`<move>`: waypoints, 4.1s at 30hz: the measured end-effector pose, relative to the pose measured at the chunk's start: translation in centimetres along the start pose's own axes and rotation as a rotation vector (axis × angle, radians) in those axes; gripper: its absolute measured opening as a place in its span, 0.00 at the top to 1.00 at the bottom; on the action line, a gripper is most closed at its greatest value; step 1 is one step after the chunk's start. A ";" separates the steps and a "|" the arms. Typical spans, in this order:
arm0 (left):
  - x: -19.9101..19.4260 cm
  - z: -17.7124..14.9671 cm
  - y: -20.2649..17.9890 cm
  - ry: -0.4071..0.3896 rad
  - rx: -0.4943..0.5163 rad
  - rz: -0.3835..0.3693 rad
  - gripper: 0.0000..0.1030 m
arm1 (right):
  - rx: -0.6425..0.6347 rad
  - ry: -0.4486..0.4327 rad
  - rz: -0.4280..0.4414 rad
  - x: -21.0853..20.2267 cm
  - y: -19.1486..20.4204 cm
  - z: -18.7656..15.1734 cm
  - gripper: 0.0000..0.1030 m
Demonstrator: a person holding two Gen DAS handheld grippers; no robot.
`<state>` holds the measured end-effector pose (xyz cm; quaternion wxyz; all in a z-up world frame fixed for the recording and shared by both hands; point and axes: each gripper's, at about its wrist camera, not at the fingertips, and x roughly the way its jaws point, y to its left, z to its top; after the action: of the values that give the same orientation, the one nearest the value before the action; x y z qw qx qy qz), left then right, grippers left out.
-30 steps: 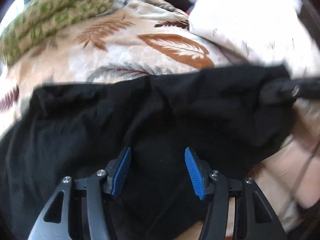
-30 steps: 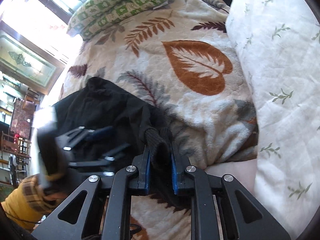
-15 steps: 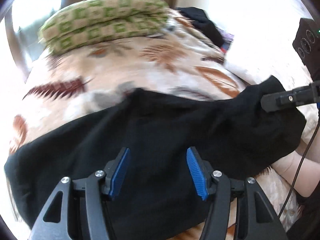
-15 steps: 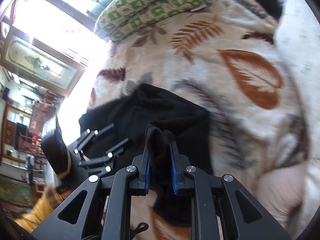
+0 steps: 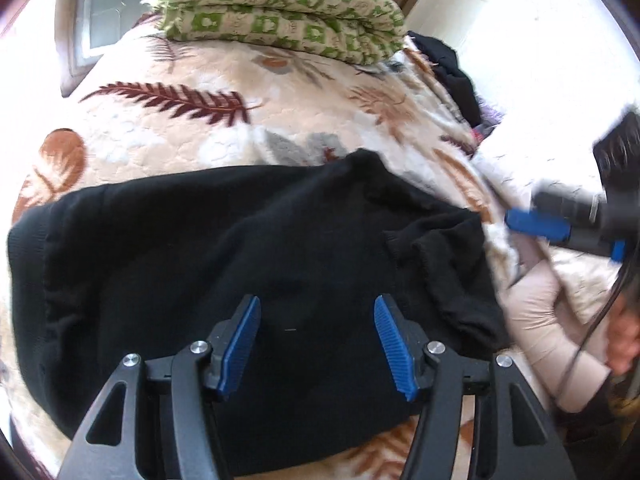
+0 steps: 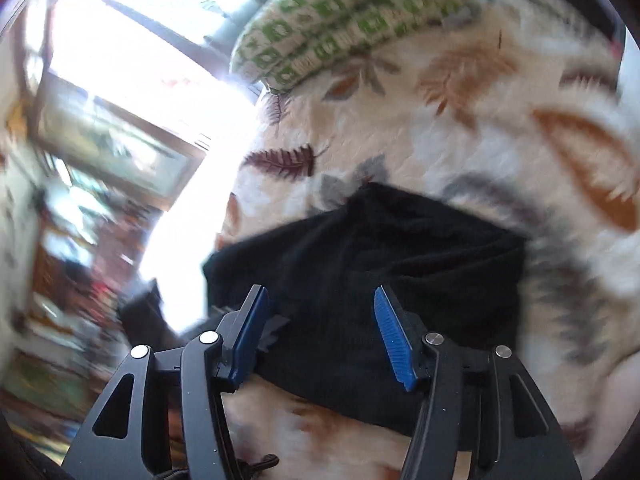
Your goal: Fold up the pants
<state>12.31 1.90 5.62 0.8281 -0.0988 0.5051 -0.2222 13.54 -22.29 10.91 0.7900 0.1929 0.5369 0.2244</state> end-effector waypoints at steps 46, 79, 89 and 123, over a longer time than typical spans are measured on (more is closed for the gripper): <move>1.4 1.9 -7.7 -0.004 0.146 -0.006 0.81 | -0.118 -0.130 -0.212 1.1 -3.0 -8.2 0.60; 4.2 3.3 -6.6 0.050 0.163 0.026 0.80 | -0.031 -0.115 -0.252 2.4 -6.9 -0.6 0.66; 9.5 7.7 -12.9 0.135 0.273 -0.068 0.80 | 0.082 -0.134 -0.128 -0.1 -6.5 -10.1 0.67; 5.5 1.0 -7.4 0.042 0.165 0.174 0.58 | -0.028 -0.164 -0.250 2.2 -4.8 -11.7 0.55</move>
<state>13.31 -7.27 4.62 0.8389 0.0188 0.5088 -0.1922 4.01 -24.27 2.54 0.8555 0.1312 0.4874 0.1153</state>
